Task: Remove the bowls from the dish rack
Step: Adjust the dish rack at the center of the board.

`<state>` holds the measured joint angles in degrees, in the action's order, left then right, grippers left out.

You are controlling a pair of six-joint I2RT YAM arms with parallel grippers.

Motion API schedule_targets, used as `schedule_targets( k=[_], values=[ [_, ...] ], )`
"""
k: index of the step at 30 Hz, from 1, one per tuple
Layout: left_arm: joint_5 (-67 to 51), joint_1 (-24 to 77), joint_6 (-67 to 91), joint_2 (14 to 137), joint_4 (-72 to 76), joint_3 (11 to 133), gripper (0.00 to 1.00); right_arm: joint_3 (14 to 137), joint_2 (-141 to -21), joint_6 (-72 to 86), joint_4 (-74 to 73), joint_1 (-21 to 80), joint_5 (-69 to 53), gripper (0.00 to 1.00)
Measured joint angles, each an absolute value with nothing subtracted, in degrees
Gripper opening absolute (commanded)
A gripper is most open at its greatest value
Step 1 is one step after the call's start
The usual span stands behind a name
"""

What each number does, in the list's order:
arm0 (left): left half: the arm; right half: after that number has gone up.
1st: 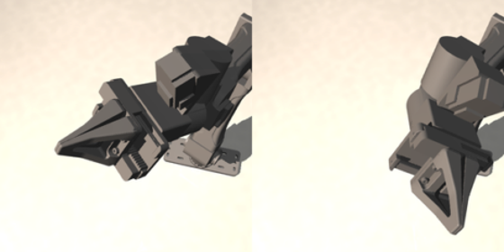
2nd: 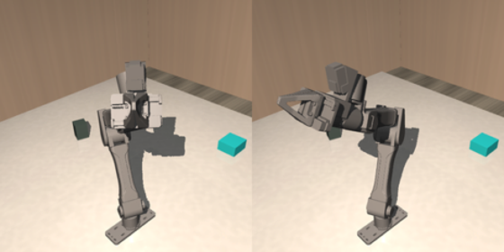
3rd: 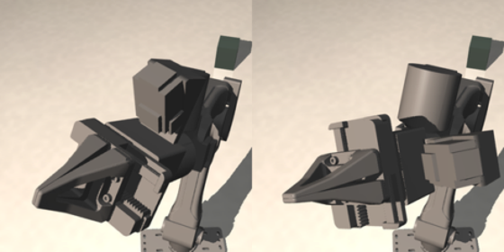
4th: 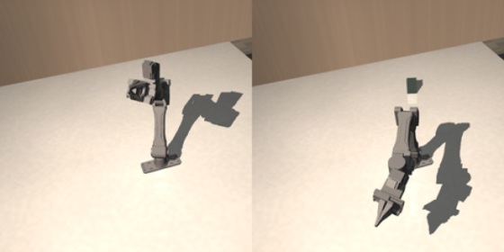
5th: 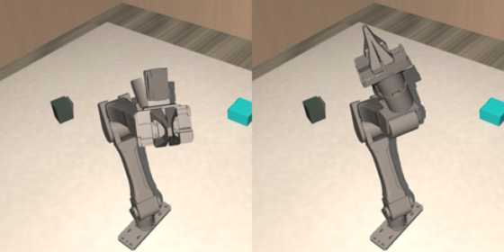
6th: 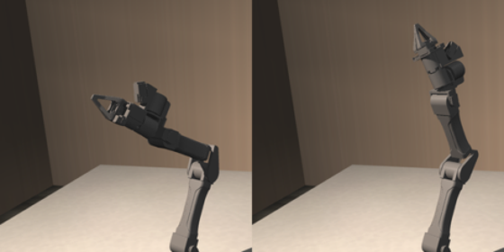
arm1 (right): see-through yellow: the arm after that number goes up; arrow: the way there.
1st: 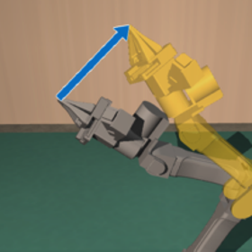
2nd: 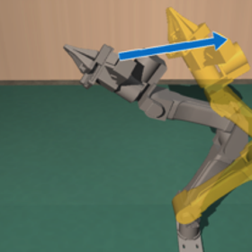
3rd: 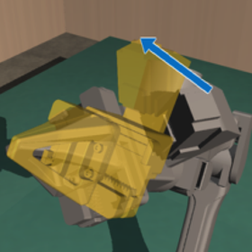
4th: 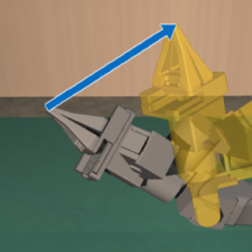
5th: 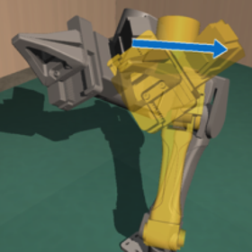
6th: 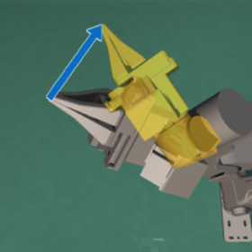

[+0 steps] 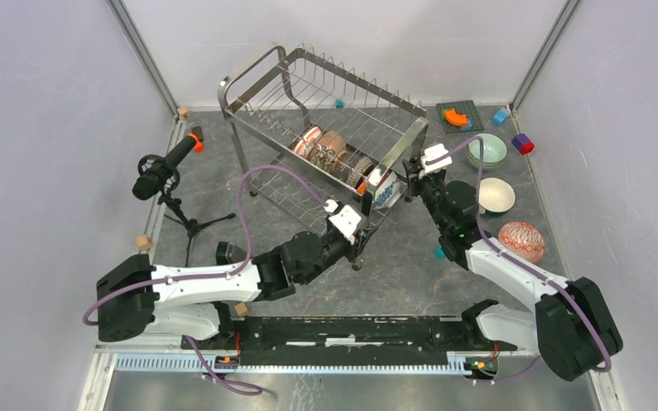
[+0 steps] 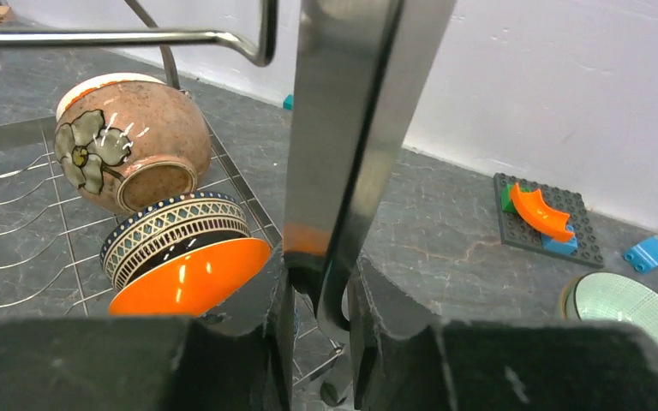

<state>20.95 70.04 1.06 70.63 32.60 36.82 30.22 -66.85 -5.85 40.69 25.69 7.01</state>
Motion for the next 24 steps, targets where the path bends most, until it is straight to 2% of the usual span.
schedule_targets(
  k=[5, 15, 24],
  values=[
    [23.0, 71.5, 1.1, 70.6, 30.2, 37.9, 0.13, 29.2, -62.0, -4.8, 35.2, 26.3, 9.1, 0.01],
    [28.2, 72.8, 2.3, 71.6, 30.1, 38.7, 0.04, 26.7, -52.1, -2.0, 25.8, 26.6, 12.0, 0.0],
    [29.2, 65.8, 2.8, 70.5, 28.8, 38.4, 0.02, 25.9, -47.9, 3.8, 22.3, 26.5, 10.5, 0.0]
  ],
)
